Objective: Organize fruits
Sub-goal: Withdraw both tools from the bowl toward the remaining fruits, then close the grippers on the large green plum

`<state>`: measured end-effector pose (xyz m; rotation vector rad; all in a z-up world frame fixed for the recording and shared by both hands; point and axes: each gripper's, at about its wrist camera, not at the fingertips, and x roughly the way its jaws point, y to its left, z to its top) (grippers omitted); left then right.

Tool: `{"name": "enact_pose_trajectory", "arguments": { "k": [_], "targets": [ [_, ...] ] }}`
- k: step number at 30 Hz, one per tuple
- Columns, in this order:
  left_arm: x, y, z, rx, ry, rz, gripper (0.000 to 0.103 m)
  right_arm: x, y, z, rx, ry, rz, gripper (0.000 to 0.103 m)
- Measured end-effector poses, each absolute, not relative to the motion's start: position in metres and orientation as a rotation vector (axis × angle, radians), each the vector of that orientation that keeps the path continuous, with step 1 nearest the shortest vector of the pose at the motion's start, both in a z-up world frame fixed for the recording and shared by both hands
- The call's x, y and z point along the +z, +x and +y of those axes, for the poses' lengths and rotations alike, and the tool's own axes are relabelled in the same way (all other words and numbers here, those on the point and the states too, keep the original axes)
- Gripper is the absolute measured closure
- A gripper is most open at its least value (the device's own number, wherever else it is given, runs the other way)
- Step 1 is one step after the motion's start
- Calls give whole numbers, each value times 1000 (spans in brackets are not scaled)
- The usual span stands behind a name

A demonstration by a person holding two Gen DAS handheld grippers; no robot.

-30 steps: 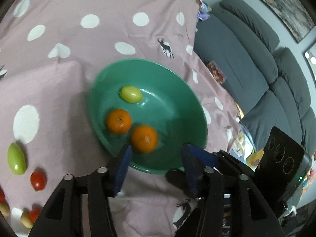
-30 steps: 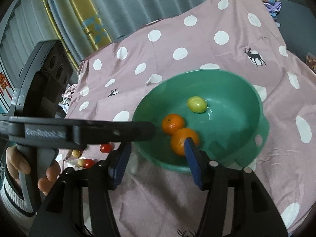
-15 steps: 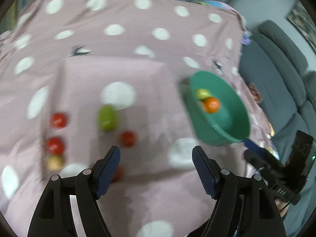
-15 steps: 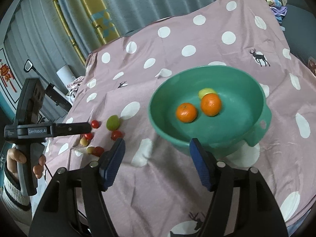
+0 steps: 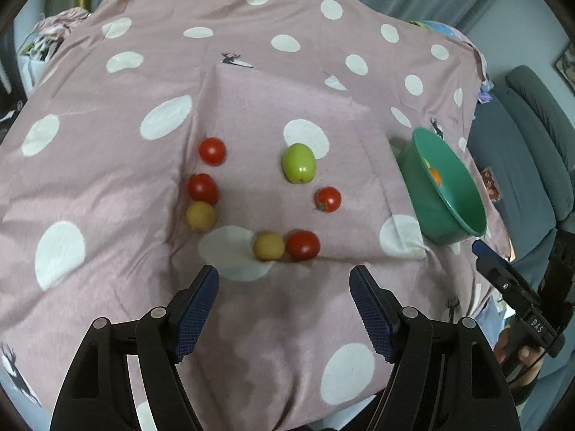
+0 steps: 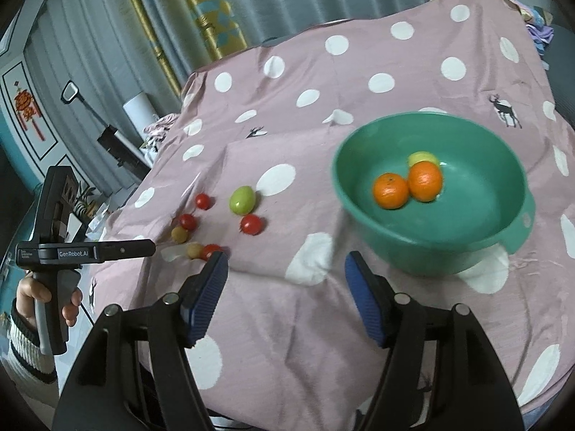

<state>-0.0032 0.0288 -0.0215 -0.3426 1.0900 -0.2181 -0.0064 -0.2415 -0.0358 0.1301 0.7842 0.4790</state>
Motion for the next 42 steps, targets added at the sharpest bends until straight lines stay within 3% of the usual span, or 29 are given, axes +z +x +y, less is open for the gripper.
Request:
{"name": "enact_pose_trajectory", "arguments": {
  "k": [19,42],
  "targets": [
    [-39,-18,51,-340,-480,1066,28,-49,1,-190,523,30,862,35],
    [-24,36,32,-328,-312,1015,28,-54,55,-132,602,-51,874,35]
  ]
}}
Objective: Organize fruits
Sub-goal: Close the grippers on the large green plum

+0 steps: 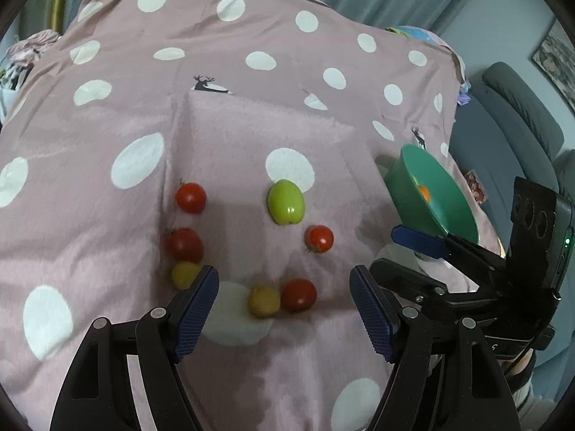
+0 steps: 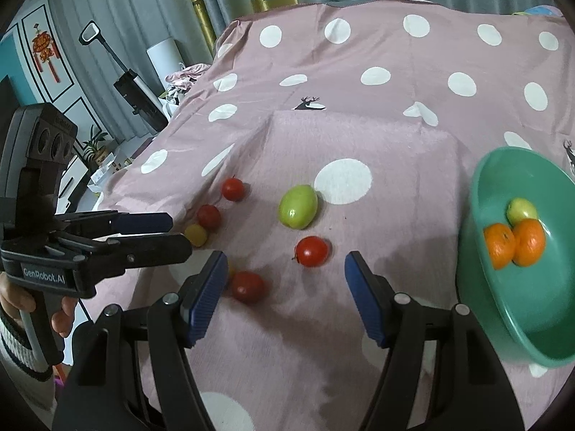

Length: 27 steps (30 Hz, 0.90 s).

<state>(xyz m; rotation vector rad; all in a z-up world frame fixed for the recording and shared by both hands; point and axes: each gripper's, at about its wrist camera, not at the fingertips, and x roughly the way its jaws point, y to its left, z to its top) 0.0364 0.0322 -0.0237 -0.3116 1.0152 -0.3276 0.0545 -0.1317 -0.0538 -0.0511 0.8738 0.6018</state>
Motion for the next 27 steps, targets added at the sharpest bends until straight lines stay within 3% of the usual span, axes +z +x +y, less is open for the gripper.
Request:
{"name": "enact_pose_trajectory", "arguments": {
  "k": [27],
  "targets": [
    [-61,123,19,-431,-443,1118,28,-93,120,-100,664,-100,977,35]
  ]
}}
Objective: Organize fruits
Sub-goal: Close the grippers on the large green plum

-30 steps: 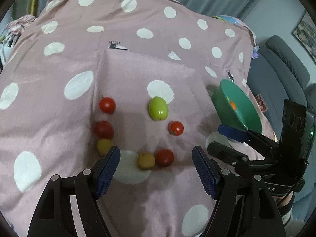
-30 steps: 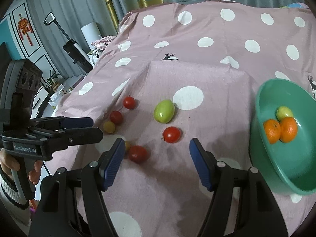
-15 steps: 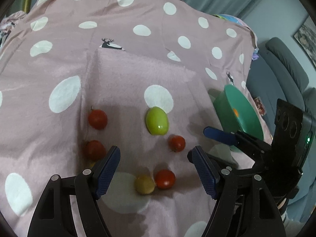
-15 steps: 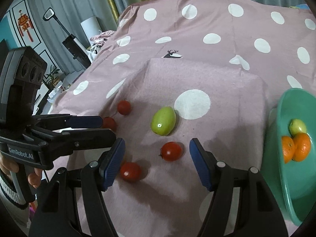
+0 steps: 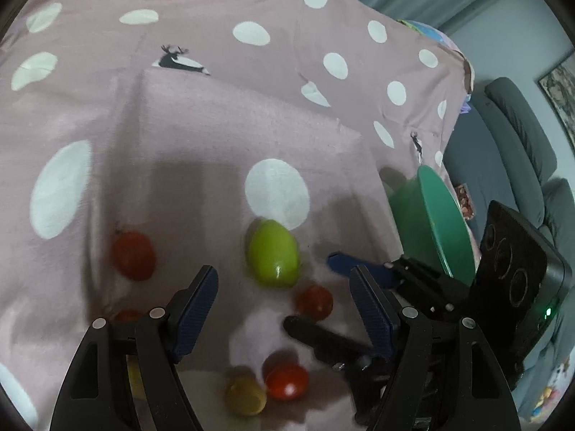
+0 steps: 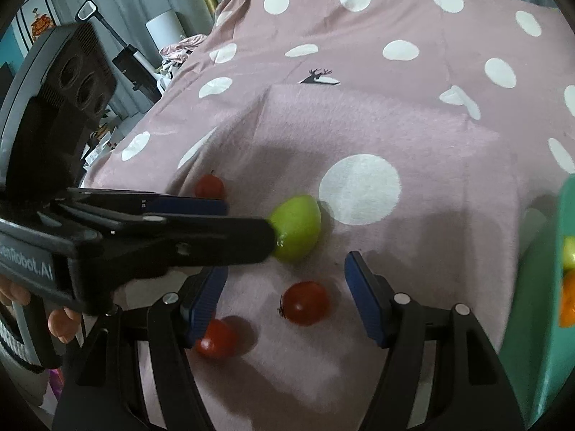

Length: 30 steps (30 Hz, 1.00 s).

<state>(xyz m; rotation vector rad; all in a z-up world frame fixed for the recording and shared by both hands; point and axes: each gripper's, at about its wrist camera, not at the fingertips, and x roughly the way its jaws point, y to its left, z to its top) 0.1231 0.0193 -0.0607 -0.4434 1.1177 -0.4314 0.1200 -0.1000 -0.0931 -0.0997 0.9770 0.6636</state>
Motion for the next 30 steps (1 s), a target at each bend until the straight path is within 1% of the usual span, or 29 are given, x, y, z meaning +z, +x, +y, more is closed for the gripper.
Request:
{"name": "enact_pose_trajectory", "arguments": {
  "k": [6,8,10,12,14,15,16,18,20,21,23,30],
  "targets": [
    [-75,137,16,-440,-472,1164,28,-102,130,-96,686,-72,1004,35],
    [-78,139,18,-445,-490,1170,33,-104,134,-96,694,-57,1011,36],
    [-80,140,19,-453,-503,1173,38,-107,138,-95,699,-44,1020,42],
    [-81,142,20,-462,-517,1174,40,-109,139,-95,703,-38,1026,47],
    [-84,144,22,-471,-537,1180,46,-111,141,-94,709,-31,1029,49],
    [-85,144,21,-469,-536,1181,47,-110,142,-94,713,-23,1030,53],
    [-86,144,22,-473,-541,1183,51,-110,142,-94,719,-18,1032,55],
    [-87,145,21,-476,-546,1187,56,-111,143,-93,725,-14,1039,58],
    [-87,144,23,-473,-547,1185,57,-111,144,-92,721,-27,1040,61],
    [-87,145,23,-468,-545,1186,59,-110,145,-92,717,-35,1039,64],
    [-87,144,25,-462,-542,1186,62,-111,146,-93,717,-25,1039,64],
    [-82,136,21,-458,-515,1184,62,-108,140,-94,723,-19,1015,63]
  ]
}}
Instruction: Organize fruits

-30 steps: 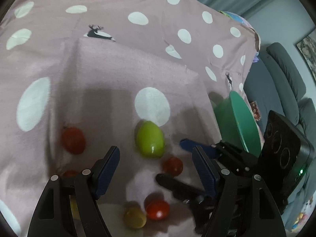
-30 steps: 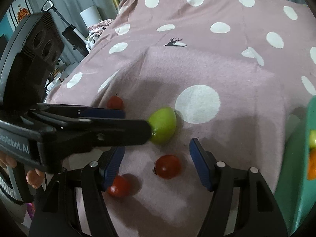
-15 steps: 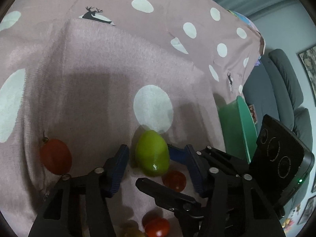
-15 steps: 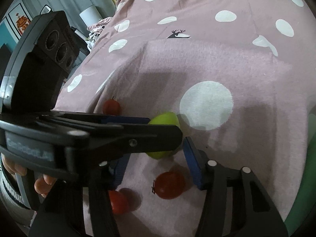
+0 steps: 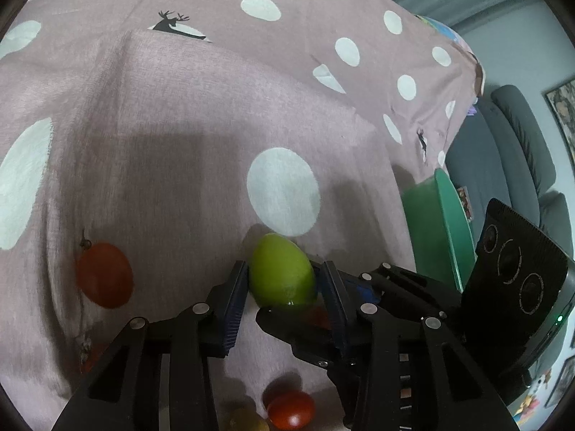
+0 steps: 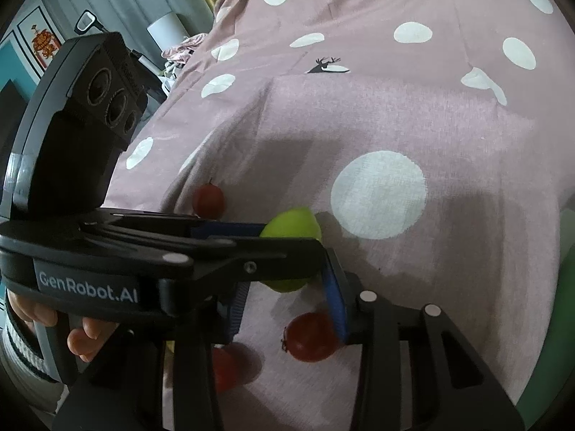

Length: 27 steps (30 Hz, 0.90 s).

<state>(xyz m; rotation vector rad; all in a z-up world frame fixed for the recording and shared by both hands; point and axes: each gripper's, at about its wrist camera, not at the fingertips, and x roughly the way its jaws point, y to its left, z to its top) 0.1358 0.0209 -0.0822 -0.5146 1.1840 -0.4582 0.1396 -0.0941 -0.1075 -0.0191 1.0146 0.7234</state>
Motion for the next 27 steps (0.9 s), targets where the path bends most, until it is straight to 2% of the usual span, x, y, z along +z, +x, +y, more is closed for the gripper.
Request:
{"name": "enact_pose_trajectory", "arguments": {
  "k": [27],
  "targets": [
    [-23,56,-22,-517,-416,1094,62,-60,46,-132,718,2,888,63]
  ]
}}
